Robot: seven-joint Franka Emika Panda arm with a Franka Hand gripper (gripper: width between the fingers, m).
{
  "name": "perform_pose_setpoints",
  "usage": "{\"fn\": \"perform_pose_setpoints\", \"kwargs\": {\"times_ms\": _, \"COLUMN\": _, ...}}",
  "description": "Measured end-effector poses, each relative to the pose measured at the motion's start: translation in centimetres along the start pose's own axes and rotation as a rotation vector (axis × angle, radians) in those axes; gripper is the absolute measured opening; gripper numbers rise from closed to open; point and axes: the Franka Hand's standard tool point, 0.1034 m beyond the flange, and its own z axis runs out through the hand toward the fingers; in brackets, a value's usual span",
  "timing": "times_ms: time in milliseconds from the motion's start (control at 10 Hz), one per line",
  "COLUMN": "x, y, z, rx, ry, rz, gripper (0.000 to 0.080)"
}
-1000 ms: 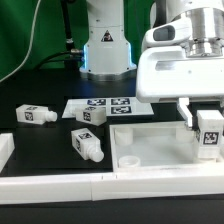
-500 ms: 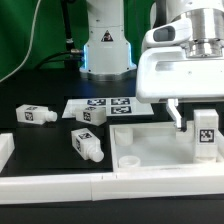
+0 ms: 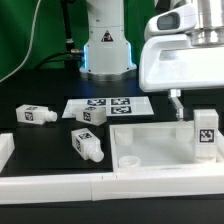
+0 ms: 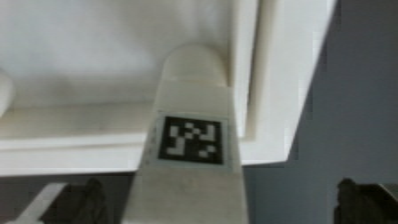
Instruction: Assemble one leg
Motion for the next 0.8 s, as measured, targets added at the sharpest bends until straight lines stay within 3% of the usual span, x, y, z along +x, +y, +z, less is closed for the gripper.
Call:
{"fn": "perform_pose_setpoints", "kwargs": {"times_ms": 400, "x": 1.0, "y": 0.8, "z": 0.5, "rx": 0.005, "ry": -0.24, "rz": 0.043, "gripper": 0.0649}}
{"fn": "perform_pose_setpoints", "kwargs": {"times_ms": 600, "x": 1.6, "y": 1.4, "z": 0.9, "rx": 0.005, "ry": -0.249, "rz": 0.062, "gripper": 0.0649}}
{"fn": "perform_pose_setpoints", "kwargs": {"times_ms": 800, "x": 0.9, "y": 1.3, "z": 1.3, "rx": 0.001, "ry": -0.262, "rz": 0.087, "gripper": 0.0649}}
